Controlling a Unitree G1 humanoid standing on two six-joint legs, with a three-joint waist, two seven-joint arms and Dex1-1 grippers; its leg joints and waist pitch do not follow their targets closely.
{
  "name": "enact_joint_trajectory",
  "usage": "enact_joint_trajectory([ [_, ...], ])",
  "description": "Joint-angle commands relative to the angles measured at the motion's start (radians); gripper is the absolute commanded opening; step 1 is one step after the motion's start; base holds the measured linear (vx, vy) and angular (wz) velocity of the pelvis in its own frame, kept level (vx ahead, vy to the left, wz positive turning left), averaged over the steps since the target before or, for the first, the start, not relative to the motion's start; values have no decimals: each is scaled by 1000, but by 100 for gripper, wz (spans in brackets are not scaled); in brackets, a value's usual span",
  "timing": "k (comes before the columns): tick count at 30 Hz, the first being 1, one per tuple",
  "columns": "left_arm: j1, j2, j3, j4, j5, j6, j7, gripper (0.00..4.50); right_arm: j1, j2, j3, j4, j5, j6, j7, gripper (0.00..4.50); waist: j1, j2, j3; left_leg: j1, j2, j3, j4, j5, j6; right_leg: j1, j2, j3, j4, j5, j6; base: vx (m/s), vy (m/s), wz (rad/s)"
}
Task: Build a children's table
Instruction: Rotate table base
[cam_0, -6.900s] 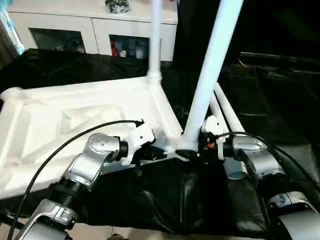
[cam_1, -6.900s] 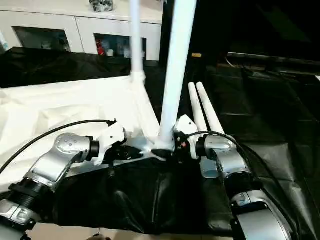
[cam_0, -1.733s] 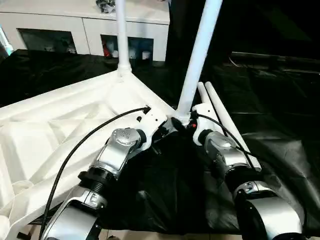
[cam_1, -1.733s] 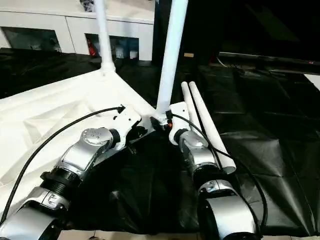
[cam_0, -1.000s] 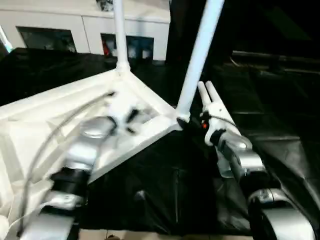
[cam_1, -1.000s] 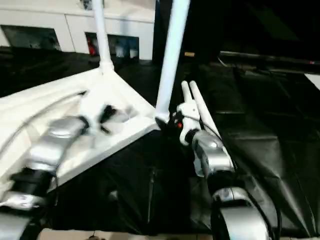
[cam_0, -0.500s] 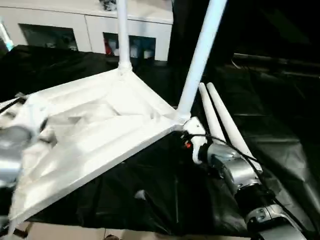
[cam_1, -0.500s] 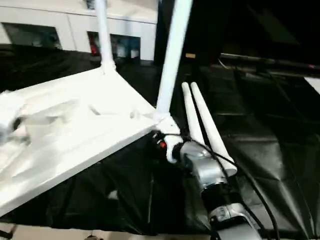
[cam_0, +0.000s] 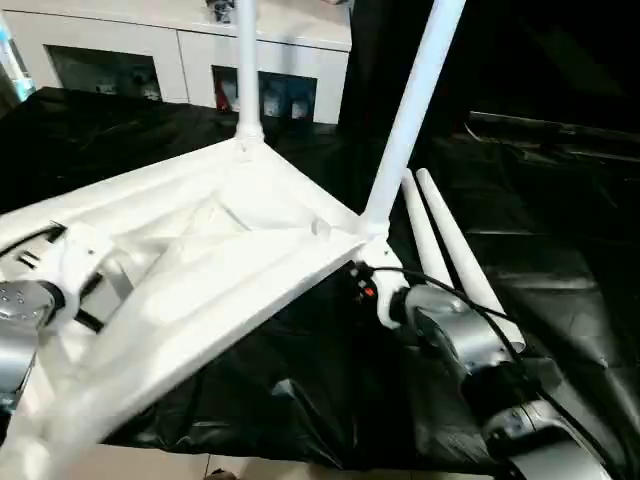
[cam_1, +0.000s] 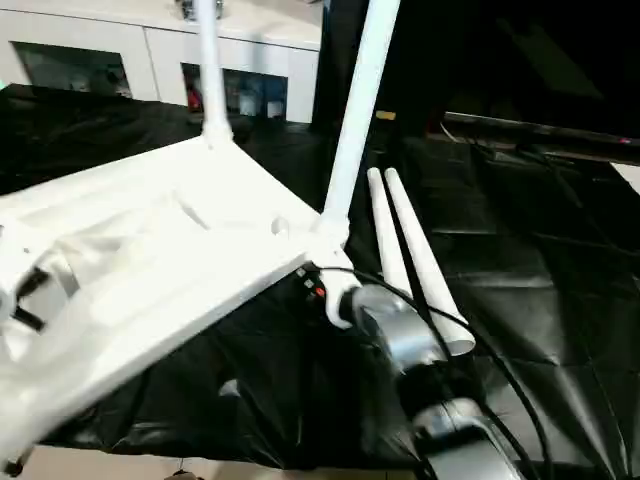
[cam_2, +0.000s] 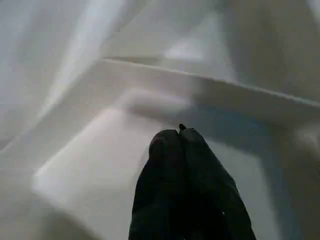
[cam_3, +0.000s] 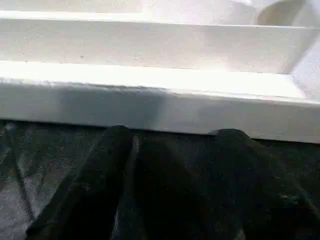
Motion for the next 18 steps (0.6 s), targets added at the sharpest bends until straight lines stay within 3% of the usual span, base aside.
enact_joint_trajectory([
  [1,3,27,-41,-40,-29,12,-79,0,-31,2,-8,41,-4,-26,-12,268,0,32,-62,29,14,-3,-85,-313,-54,26,-38,20,-60,-220,-196,0,0,0],
  [7,34,84,-87,-131,-93,-11,-233,0,-84,18,-20,125,4,-58,-24,214,-3,29,-60,28,15,-1,-84,-315,-61,28,-41,22,-58,-211,-205,0,0,0],
  [9,56,87,-94,-193,-160,-43,-318,0,-102,24,-23,155,1,-77,-24,199,-3,30,-62,28,13,0,-83,-301,-59,31,-40,22,-56,-193,-207,0,0,0],
  [13,60,83,-116,-240,-199,-33,-366,0,-121,29,-22,190,-1,-118,-13,161,-4,30,-63,28,13,3,-81,-283,-62,33,-36,21,-51,-163,-212,0,0,0],
  [17,53,63,-146,-283,-237,-20,-405,0,-142,37,-25,228,-1,-150,-5,153,-8,31,-62,28,13,3,-81,-293,-63,35,-37,22,-52,-175,-215,0,0,0],
  [18,47,51,-155,-290,-246,-18,-410,0,-148,41,-23,236,-3,-163,-2,121,-9,30,-63,28,13,4,-80,-295,-64,35,-37,22,-52,-180,-215,0,0,0],
])
